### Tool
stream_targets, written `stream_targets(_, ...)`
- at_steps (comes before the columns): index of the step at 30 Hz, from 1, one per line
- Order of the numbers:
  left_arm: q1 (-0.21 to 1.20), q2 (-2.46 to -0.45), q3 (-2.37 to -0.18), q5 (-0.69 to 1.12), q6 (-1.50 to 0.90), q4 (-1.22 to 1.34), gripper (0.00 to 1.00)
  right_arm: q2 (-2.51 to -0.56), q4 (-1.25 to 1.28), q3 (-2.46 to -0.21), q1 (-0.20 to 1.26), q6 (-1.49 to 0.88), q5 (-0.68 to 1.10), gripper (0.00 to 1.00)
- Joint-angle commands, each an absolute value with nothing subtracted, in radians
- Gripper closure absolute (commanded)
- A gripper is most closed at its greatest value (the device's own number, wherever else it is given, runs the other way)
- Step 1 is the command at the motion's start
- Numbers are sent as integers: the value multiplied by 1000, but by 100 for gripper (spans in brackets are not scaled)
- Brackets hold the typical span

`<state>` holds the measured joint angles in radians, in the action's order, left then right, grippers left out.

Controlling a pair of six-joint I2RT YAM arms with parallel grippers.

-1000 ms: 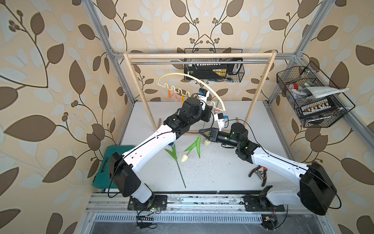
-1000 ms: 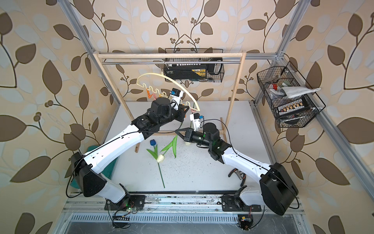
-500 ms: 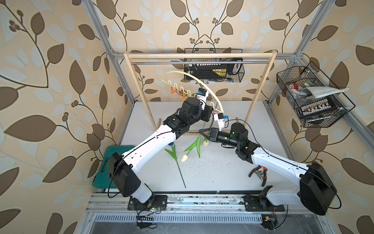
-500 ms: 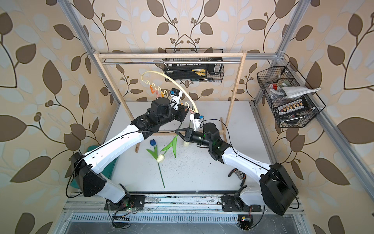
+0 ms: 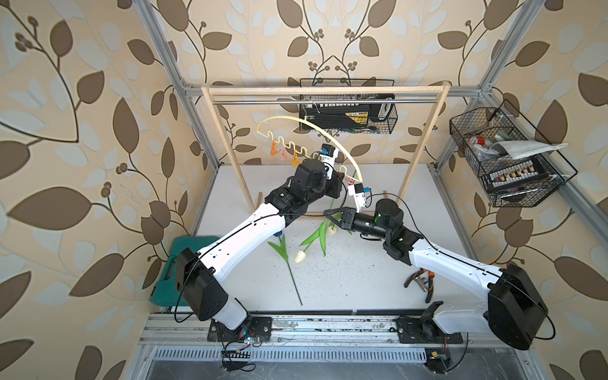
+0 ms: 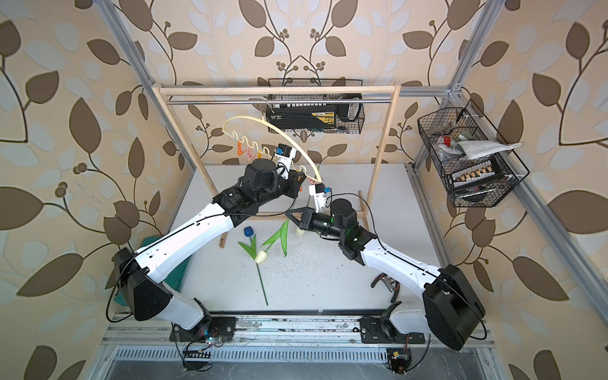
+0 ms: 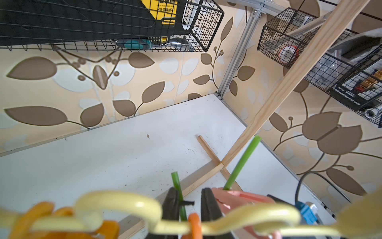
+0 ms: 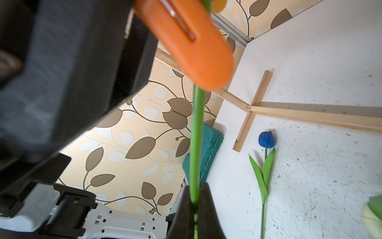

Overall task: Dry the flowers on a clothes hanger
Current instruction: Clamp the flower onto the hanger.

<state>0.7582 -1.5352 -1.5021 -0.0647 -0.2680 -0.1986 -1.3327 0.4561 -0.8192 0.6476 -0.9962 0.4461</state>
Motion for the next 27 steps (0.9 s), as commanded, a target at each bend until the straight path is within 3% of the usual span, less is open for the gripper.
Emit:
stream_targets(1,750,-1493,-1498,-54,-273,-164,82,-1304,478,-862,645,-974,466,100)
stream_targets(3,750,-1493,-1497,-54,-276,-164,81,-1308,486,-865,646,-977,469,100)
stream_targets(8,750,-1492,-1499,-50,-279,-166,57,-1316,498,-864,646,-986,475,100)
stream_targets(13,750,-1489,-1496,-47,-279,-166,49,-1315,502,-861,645,-989,474,100)
stream_targets(21,750,-1469,-1504,-38,-283,-192,10,-1317,449,-868,643,-961,457,100)
stream_targets(27,750,-1450,-1510,-19,-302,-249,1,-1331,412,-876,632,-936,446,99)
